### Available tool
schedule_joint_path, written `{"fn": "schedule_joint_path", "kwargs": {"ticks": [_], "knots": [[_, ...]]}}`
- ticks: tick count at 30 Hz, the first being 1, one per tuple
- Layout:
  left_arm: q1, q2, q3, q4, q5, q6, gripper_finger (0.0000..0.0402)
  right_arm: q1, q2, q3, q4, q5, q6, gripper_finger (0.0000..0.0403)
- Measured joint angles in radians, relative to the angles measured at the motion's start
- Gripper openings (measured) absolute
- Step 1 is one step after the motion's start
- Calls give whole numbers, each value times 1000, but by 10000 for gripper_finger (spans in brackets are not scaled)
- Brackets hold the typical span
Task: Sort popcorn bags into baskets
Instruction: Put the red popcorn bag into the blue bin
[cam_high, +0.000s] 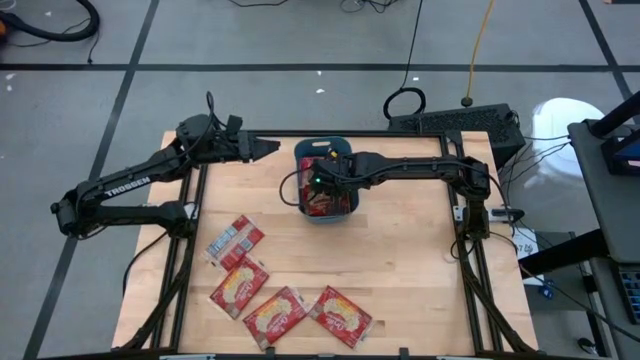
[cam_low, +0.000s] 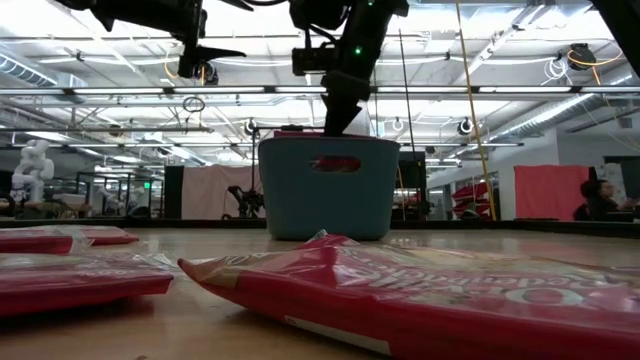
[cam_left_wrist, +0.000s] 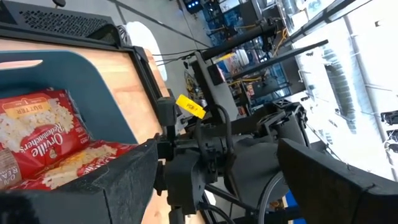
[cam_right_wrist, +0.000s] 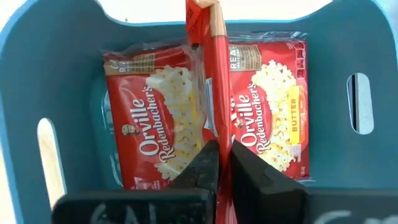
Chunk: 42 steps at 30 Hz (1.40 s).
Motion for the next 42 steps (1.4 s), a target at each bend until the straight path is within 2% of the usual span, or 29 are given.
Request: {"fn": "schedule_joint_path", "kwargs": {"ticks": [6,11,15,18,23,25,28,36,42], "knots": [[0,0,0,-20,2,20,333,-9,0,0,-16,-126,10,54],[0,0,0,-50,1,24,333,-22,0,0,-16,-175,52,92],[0,0,0,-52,2,24,333,-41,-9,0,-22,-278,41,108],[0,0,0,-52,1,24,333,-42,-11,1,-21,-287,-4,95],[0,0,0,-51,1,25,333,-40,-11,1,-20,-301,-35,20],[0,0,0,-51,1,25,333,-40,-11,1,-20,-314,-36,8],[0,0,0,-51,1,26,333,-40,-11,1,-26,-305,-31,13],[0,0,0,-51,1,27,333,-9,-11,1,-11,-43,-66,3],[0,0,0,-51,1,27,333,30,-11,1,41,31,-135,1]]}}
